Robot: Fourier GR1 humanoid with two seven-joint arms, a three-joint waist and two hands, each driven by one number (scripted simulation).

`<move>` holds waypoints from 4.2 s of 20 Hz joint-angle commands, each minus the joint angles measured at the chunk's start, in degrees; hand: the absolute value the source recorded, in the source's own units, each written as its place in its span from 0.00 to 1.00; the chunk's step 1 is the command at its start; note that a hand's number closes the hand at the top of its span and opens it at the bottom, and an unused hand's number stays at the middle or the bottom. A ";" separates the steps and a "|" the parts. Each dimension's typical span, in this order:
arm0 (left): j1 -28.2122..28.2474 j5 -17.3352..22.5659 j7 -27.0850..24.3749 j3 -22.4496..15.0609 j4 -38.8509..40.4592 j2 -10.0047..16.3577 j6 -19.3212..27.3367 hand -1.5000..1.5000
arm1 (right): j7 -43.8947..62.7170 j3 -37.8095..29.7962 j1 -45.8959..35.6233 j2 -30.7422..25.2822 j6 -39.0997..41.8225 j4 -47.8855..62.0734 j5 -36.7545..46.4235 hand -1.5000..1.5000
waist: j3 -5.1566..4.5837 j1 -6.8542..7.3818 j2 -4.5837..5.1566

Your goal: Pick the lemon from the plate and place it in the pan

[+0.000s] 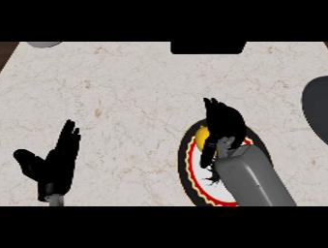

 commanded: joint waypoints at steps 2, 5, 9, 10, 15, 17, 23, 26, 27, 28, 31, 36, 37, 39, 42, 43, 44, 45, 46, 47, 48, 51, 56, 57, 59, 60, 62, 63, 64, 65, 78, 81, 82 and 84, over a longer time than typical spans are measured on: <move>-1.78 0.05 1.72 0.96 4.05 -0.44 -0.33 0.50 | 1.04 -0.99 -0.33 -0.77 0.41 -1.28 2.43 0.00 | -0.39 -0.17 0.30; 3.10 -0.63 2.68 -1.40 -1.97 -1.21 -0.26 0.50 | -3.52 2.05 4.73 -0.17 -8.52 3.66 6.82 0.00 | -0.36 0.13 0.31; 2.29 1.62 -0.46 1.72 3.73 0.43 -4.70 0.50 | -2.62 1.29 5.79 0.02 -6.58 5.57 6.66 0.00 | -0.39 -0.03 0.35; 0.35 -0.99 3.38 0.95 1.24 -0.83 0.27 0.50 | -3.79 1.69 3.52 0.69 -9.84 8.06 6.15 0.00 | -0.37 0.12 0.34; 0.25 -1.62 1.68 0.49 1.98 -1.83 -0.10 0.50 | -17.37 2.58 3.50 -1.35 -15.34 14.22 8.29 1.00 | -0.35 0.28 0.42; -0.52 -0.99 4.33 1.40 0.91 -0.93 -0.44 0.50 | -16.40 3.00 5.93 -3.69 -11.50 6.50 8.61 1.00 | -0.37 -0.13 0.28; -1.42 -0.88 -1.30 3.02 6.85 -1.23 -3.32 0.50 | -15.43 2.03 0.31 0.61 -14.00 15.86 10.95 1.00 | -0.39 0.16 0.39; 2.61 -1.86 4.81 0.59 -3.04 -2.21 -0.38 0.50 | -18.61 -0.18 3.29 -2.68 -13.67 11.91 10.62 1.00 | -0.36 0.09 0.27; -0.44 -1.65 4.02 2.18 1.78 -1.27 -1.39 0.50 | -20.59 0.96 5.81 -4.33 -12.59 8.74 10.27 1.00 | -0.37 -0.18 0.28; -0.95 -1.88 2.41 2.02 3.16 -2.44 -0.98 0.50 | -19.65 3.13 9.82 -4.97 -10.59 0.27 10.16 1.00 | -0.39 -0.52 0.19; 1.07 0.92 2.60 4.35 1.82 0.96 -4.97 0.50 | -25.43 6.92 21.36 -9.57 -12.85 -8.87 9.51 1.00 | -0.40 -1.39 -0.03; -0.60 -2.62 0.69 2.00 4.45 -2.66 -1.27 0.50 | -31.37 4.54 23.93 -17.51 -18.46 -17.62 12.19 1.00 | -0.39 -1.16 0.19; -0.80 -1.28 1.96 3.34 3.89 -1.98 -1.52 0.50 | -29.75 6.71 29.50 -18.37 -18.21 -25.27 12.94 1.00 | -0.41 -1.86 -0.02; 1.69 -1.47 4.26 2.31 -0.71 -1.56 -1.11 0.50 | -27.28 4.94 25.79 -17.97 -22.05 -28.53 16.83 1.00 | -0.38 -1.53 -0.22; 3.33 -1.08 1.36 2.28 1.38 -2.27 -2.49 0.50 | -24.27 1.22 25.39 -17.22 -25.63 -35.30 18.63 1.00 | -0.44 -1.73 -0.18; 1.08 -0.97 4.98 3.46 -0.97 -0.59 -1.36 0.50 | -24.68 1.49 28.37 -17.36 -29.23 -35.92 20.63 1.00 | -0.35 -1.61 -0.11; 1.08 -1.94 3.84 2.61 0.06 -1.44 -0.97 0.50 | -23.98 -1.10 27.99 -18.41 -25.87 -41.15 17.91 1.00 | -0.39 -1.76 -0.09; 1.53 -1.44 3.12 1.87 0.42 -2.51 -1.75 0.50 | -23.48 -2.66 28.31 -17.05 -26.17 -41.49 16.10 1.00 | -0.39 -1.26 0.06; 3.84 -2.38 1.79 1.16 -0.73 -2.39 -1.95 0.50 | -23.43 -5.20 27.52 -18.02 -24.16 -43.32 14.39 1.00 | -0.39 -0.82 0.09; 1.17 -0.46 2.18 3.67 1.48 -0.87 -3.46 0.50 | -23.04 -9.14 27.71 -18.78 -22.97 -44.60 11.59 1.00 | -0.40 -1.06 0.17; 1.35 -3.41 6.06 0.28 -2.83 -2.83 0.38 0.50 | -23.40 -6.47 31.50 -17.68 -25.21 -45.56 14.24 1.00 | -0.35 -0.75 0.15; 2.12 -0.89 3.71 3.36 -0.84 -0.65 -3.64 0.50 | -19.68 -8.14 29.57 -16.21 -20.09 -48.44 13.88 1.00 | -0.38 -0.31 0.23; -1.82 -3.87 2.05 1.33 3.67 -4.52 -0.13 0.50 | -26.13 -21.58 21.61 -17.10 -23.08 -37.06 2.03 1.00 | -0.36 -0.15 0.40; -5.08 -3.96 2.26 1.85 6.85 -5.11 0.48 0.50 | -24.32 -21.90 20.10 -17.24 -20.44 -37.86 0.88 1.00 | -0.38 -0.33 0.42; 0.14 -1.08 1.43 4.04 3.94 -1.43 -4.23 0.50 | -30.52 -28.79 21.12 -19.02 -23.97 -32.88 -4.06 1.00 | -0.33 -0.14 0.39; -0.27 -3.23 -1.52 1.92 5.61 -4.63 -2.19 0.50 | -31.12 -26.49 18.75 -17.97 -26.70 -27.66 0.00 1.00 | -0.35 0.08 0.45; 1.33 -2.11 6.33 1.46 -2.63 -1.90 -2.69 0.50 | -37.03 -30.59 19.06 -20.52 -29.75 -21.67 -1.08 1.00 | -0.29 0.37 0.41; 1.36 -1.12 3.11 4.08 1.12 -0.84 -3.95 0.50 | -38.35 -33.09 16.98 -22.34 -30.28 -18.81 -1.81 1.00 | -0.31 0.40 0.50; 1.38 -2.34 5.01 1.72 -1.16 -2.75 -2.11 0.50 | -38.54 -34.68 13.68 -24.91 -28.50 -15.76 -2.56 1.00 | -0.32 0.52 0.47; 3.67 -2.21 4.42 1.50 -2.68 -2.17 -3.15 0.50 | -40.72 -34.35 13.46 -24.74 -31.06 -12.42 -1.12 1.00 | -0.32 0.70 0.45; -1.68 -3.55 3.07 0.72 2.88 -4.34 -2.58 0.50 | -66.92 -44.57 -5.46 -34.08 -44.71 39.43 -6.18 1.00 | -0.15 2.21 1.37; -1.43 -3.61 2.36 0.82 1.83 -3.58 -3.35 0.50 | -60.84 -43.24 -6.59 -37.46 -51.95 44.44 2.43 1.00 | -0.15 3.50 1.89; -1.74 -2.92 2.95 1.06 1.36 -3.35 -3.89 0.50 | -59.97 -42.03 -6.66 -38.47 -47.34 48.34 2.97 0.00 | -0.14 3.96 2.06; -2.06 -4.32 3.75 -0.89 0.64 -5.21 -2.14 0.50 | -63.36 -42.83 -9.09 -38.93 -41.76 53.78 -0.16 0.00 | 0.00 4.08 2.04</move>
